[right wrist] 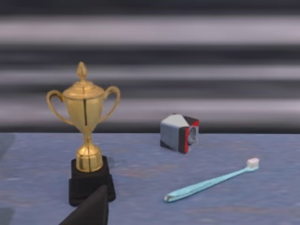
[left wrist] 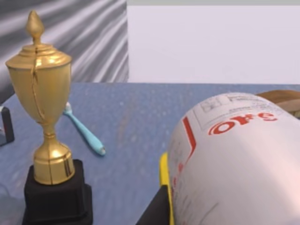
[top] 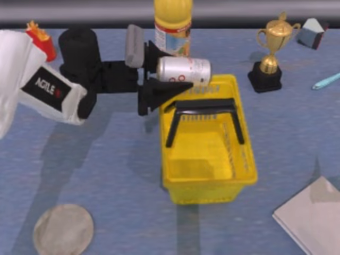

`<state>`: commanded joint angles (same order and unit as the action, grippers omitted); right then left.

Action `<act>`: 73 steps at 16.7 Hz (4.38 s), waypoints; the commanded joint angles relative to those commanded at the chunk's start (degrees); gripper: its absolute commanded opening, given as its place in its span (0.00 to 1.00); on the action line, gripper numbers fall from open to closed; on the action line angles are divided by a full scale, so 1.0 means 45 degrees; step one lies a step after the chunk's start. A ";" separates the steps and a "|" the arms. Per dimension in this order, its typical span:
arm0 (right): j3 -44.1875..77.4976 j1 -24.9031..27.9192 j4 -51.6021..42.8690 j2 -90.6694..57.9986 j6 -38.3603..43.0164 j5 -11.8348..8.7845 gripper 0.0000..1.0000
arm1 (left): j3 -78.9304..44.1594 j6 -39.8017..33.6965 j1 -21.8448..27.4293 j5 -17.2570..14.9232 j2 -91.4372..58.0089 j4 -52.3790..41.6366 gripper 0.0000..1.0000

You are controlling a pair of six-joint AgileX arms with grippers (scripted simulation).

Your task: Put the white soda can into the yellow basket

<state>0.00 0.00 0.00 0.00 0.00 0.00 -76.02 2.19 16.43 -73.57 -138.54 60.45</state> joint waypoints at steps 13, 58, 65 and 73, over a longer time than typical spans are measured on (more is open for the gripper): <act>0.0000 0.0000 0.0000 0.0000 0.0000 0.0000 1.00 | 0.0000 0.0000 0.0000 0.0000 0.0000 0.0000 1.00; 2.7912 0.7414 -1.8370 -2.9541 -1.8728 0.0054 1.00 | 1.6893 -0.0486 -0.3907 1.6348 3.0787 -1.3433 1.00; 2.7332 0.7429 -1.7869 -2.9462 -1.8712 0.0053 0.92 | 1.6893 -0.0486 -0.3907 1.6348 3.0787 -1.3433 1.00; 2.7332 0.7429 -1.7869 -2.9462 -1.8712 0.0053 0.32 | 1.6893 -0.0486 -0.3907 1.6348 3.0787 -1.3433 1.00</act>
<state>122.99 33.43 -80.41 -132.58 -84.20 0.24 0.00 0.00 -1.15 0.00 0.00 0.00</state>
